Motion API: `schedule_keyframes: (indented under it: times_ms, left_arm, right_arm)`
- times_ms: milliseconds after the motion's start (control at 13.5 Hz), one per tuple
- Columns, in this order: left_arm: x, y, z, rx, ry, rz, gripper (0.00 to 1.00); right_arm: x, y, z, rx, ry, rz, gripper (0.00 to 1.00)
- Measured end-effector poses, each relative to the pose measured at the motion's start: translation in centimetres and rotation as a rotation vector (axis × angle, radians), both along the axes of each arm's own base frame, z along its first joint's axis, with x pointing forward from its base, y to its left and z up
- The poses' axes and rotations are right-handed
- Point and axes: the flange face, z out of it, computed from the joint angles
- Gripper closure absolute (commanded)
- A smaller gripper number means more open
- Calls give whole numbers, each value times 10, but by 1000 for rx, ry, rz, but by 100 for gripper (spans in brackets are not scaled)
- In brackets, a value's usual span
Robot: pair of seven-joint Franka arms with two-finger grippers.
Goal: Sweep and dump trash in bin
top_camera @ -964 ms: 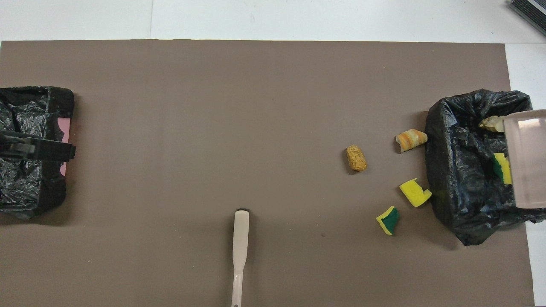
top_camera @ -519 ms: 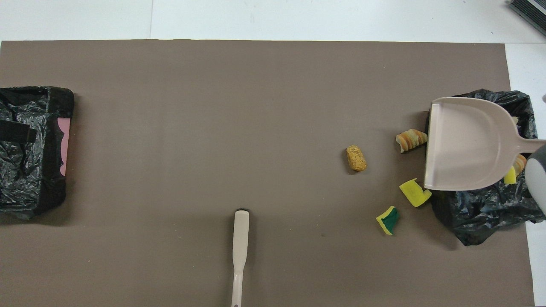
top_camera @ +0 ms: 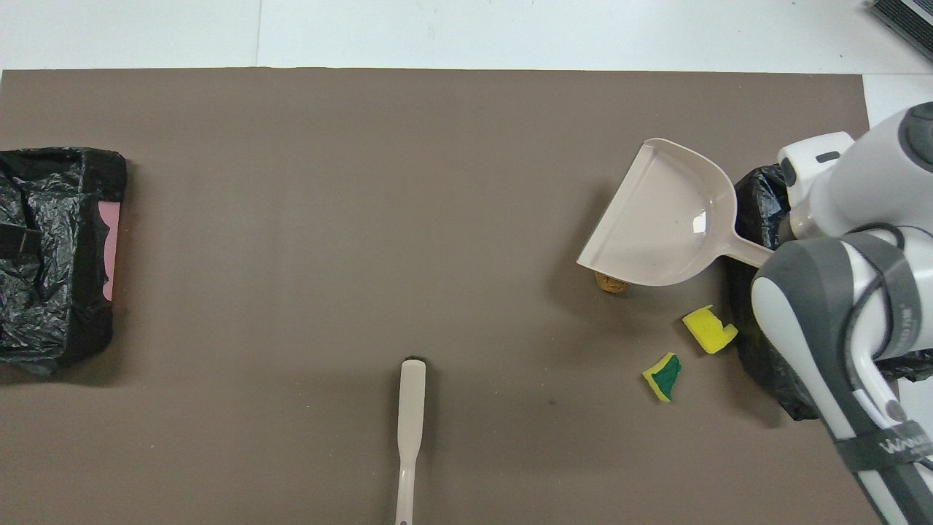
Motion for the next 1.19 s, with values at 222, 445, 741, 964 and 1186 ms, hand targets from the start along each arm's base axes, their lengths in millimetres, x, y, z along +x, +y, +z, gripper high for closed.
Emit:
schedule_keyframes:
  times_ms: [222, 445, 741, 964, 1186]
  left_arm:
    - [-1, 0, 0, 0, 6, 0, 0]
    - [-1, 0, 0, 0, 7, 0, 0]
    - [-1, 0, 0, 0, 7, 0, 0]
    - [-1, 0, 0, 0, 7, 0, 0]
    - [-1, 0, 0, 0, 7, 0, 0]
  right_arm:
    - [-5, 66, -13, 35, -24, -207, 100]
    - [-8, 117, -23, 68, -58, -352, 100]
    - [-10, 194, -38, 129, -66, -608, 100]
    - [-17, 260, -50, 142, -98, -744, 100]
    - [-19, 324, -79, 150, -120, -903, 100]
